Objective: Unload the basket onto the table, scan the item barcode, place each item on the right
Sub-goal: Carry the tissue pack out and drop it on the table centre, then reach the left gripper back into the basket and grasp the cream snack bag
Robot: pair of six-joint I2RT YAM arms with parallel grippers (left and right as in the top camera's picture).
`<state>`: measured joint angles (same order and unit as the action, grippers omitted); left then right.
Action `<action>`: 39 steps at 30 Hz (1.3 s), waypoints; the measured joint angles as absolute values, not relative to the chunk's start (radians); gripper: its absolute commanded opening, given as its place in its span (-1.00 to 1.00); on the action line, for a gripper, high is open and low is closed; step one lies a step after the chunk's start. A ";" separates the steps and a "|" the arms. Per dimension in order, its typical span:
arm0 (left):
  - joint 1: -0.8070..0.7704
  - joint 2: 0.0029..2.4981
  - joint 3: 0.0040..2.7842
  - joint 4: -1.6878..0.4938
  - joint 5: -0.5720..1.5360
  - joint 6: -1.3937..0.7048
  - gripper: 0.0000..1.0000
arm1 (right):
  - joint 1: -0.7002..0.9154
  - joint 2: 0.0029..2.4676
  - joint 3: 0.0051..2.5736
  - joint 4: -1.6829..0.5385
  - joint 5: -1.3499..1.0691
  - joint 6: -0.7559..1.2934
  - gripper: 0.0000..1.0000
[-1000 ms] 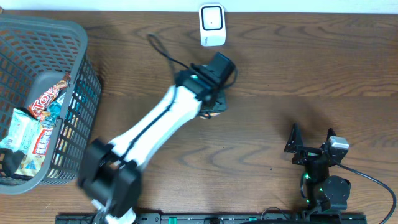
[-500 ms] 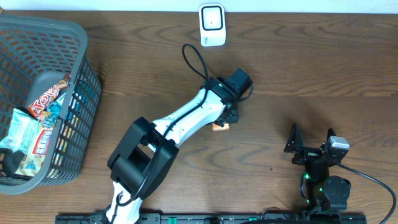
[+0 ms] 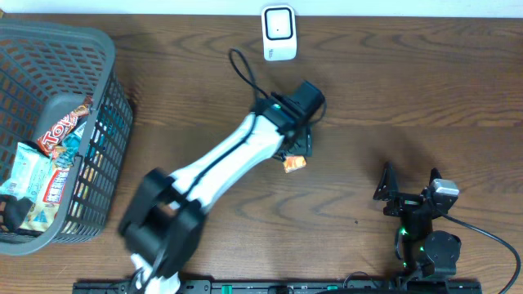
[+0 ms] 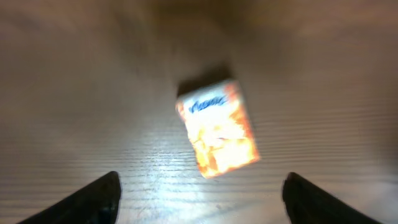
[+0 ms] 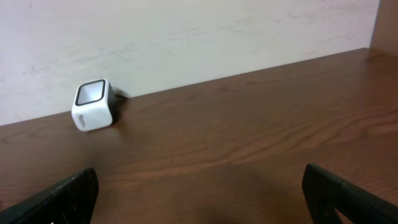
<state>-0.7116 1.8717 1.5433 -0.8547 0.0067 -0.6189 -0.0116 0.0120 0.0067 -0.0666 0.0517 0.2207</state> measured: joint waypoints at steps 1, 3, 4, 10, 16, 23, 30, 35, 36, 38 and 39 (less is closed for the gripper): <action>-0.705 1.827 1.548 -0.850 0.001 -0.603 0.80 | -0.012 0.012 0.007 -0.067 0.051 0.221 0.99; -0.693 1.725 1.562 -0.839 -0.023 -0.578 0.86 | -0.012 0.012 0.007 -0.067 0.051 0.221 0.99; -0.688 1.671 1.568 -0.836 -0.044 -0.569 0.87 | -0.012 0.012 0.007 -0.067 0.051 0.221 0.99; -0.653 1.365 1.584 -0.834 -0.256 -0.503 0.97 | -0.012 0.012 0.007 -0.067 0.051 0.221 0.99; -0.572 1.140 1.584 -0.838 -0.560 -0.439 1.00 | -0.012 0.012 0.007 -0.067 0.051 0.221 0.98; -0.357 1.004 1.584 -0.930 -0.864 -0.418 1.00 | -0.012 0.012 0.007 -0.067 0.051 0.221 0.99; 0.001 1.034 1.565 -1.068 -0.905 -0.551 0.96 | -0.012 0.012 0.007 -0.067 0.052 0.221 0.99; 0.257 1.129 1.560 -1.093 -0.710 -0.611 0.96 | -0.012 0.012 0.007 -0.067 0.051 0.221 0.98; 0.304 1.154 1.560 -1.097 -0.657 -0.617 0.96 | -0.012 0.012 0.007 -0.067 0.051 0.221 0.98; 0.397 1.215 1.560 -1.108 -0.549 -0.628 0.96 | -0.012 0.012 0.007 -0.067 0.051 0.221 0.99; 0.427 1.240 1.559 -1.116 -0.509 -0.632 0.95 | -0.012 0.012 0.007 -0.067 0.051 0.221 0.99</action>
